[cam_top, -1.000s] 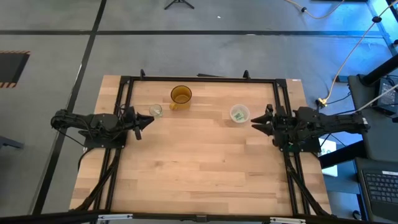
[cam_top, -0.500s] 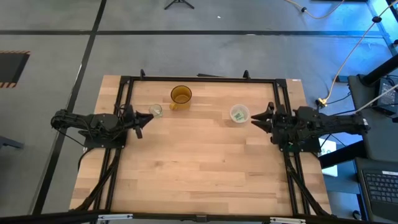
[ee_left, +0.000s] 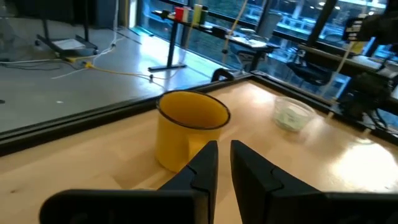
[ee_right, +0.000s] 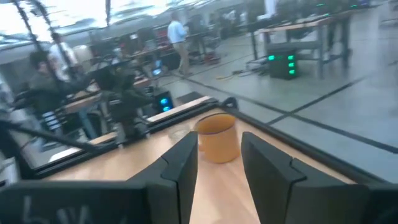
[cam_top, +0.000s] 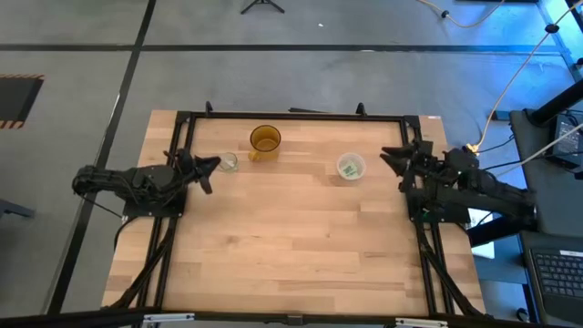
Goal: Pick and place Stevia / Truvia into bins
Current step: Return to Home Position
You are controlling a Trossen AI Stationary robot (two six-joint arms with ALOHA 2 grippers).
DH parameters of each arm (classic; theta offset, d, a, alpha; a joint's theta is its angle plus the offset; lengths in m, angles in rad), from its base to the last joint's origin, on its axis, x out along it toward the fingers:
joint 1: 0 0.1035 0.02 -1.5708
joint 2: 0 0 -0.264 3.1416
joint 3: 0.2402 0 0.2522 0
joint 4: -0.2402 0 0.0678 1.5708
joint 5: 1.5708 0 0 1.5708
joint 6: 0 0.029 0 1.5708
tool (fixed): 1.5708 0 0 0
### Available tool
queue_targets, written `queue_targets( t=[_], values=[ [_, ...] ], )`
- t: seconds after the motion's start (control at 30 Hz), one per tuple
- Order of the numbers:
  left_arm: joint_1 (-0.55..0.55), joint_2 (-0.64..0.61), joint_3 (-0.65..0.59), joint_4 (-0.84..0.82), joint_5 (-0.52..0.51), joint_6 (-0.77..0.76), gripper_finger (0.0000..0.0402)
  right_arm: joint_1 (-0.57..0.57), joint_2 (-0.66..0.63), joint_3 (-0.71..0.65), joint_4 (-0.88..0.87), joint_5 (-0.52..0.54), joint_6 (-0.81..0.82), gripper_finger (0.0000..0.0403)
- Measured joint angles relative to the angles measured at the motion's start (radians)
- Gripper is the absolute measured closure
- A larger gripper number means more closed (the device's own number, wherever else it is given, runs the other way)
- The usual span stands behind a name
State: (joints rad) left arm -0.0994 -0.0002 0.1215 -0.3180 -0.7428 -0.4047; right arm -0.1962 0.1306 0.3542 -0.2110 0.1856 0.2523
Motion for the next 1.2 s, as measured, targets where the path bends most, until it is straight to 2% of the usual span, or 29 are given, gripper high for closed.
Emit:
queue_targets(
  t=[0.1, 0.27, 0.47, 0.77, 1.2],
  values=[
    [0.022, 0.0, 0.0, 0.001, 0.0, 0.001, 0.0363, -0.035, -0.035, -0.012, -0.009, -0.001, 0.002, 0.0275],
    [0.05, 0.0, 0.0, 0.002, 0.0, 0.01, 0.0364, -0.045, -0.081, -0.11, 0.05, -0.004, 0.033, 0.0275],
    [0.065, 0.0, 0.0, 0.002, 0.0, 0.062, 0.036, -0.045, -0.128, -0.237, 0.198, -0.027, 0.042, 0.0275],
    [0.064, 0.001, 0.0, 0.001, 0.01, 0.06, 0.0363, -0.051, -0.13, -0.343, 0.329, -0.018, 0.034, 0.0275],
    [0.064, 0.001, 0.0, 0.001, 0.011, 0.06, 0.0363, -0.05, -0.128, -0.348, 0.311, -0.018, 0.031, 0.0275]
  ],
)
